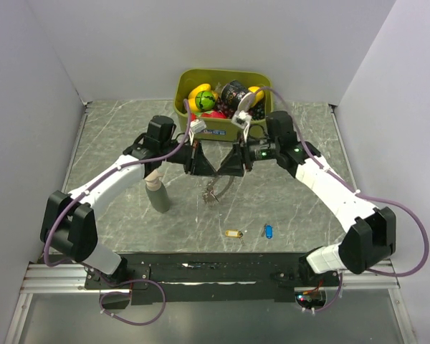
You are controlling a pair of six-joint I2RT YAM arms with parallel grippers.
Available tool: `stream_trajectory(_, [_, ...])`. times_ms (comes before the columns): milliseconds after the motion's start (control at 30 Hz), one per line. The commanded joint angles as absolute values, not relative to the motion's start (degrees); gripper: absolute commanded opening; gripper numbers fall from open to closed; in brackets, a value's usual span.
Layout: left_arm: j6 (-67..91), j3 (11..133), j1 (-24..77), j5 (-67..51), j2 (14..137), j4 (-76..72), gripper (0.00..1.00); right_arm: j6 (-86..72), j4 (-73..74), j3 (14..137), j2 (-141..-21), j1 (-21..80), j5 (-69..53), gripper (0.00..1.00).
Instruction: Put the keys on the keyring
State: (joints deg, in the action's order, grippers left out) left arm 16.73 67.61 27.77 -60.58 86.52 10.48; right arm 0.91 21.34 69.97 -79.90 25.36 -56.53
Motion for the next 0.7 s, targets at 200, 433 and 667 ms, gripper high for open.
stream_trajectory(200, [24.07,62.41,28.56,-58.71,80.60,-5.09,0.01,-17.84,-4.13,61.52,-70.40,17.23,-59.76,0.84])
stream_trajectory(433, [26.46,56.52,28.74,-54.76,76.65,-15.81,0.01,-16.35,-1.84,61.52,-69.08,17.31,-62.92,0.79])
stream_trajectory(667, [27.33,49.67,28.92,-48.52,71.20,-26.36,0.01,-19.16,-3.34,60.03,-69.26,17.58,-66.88,0.57])
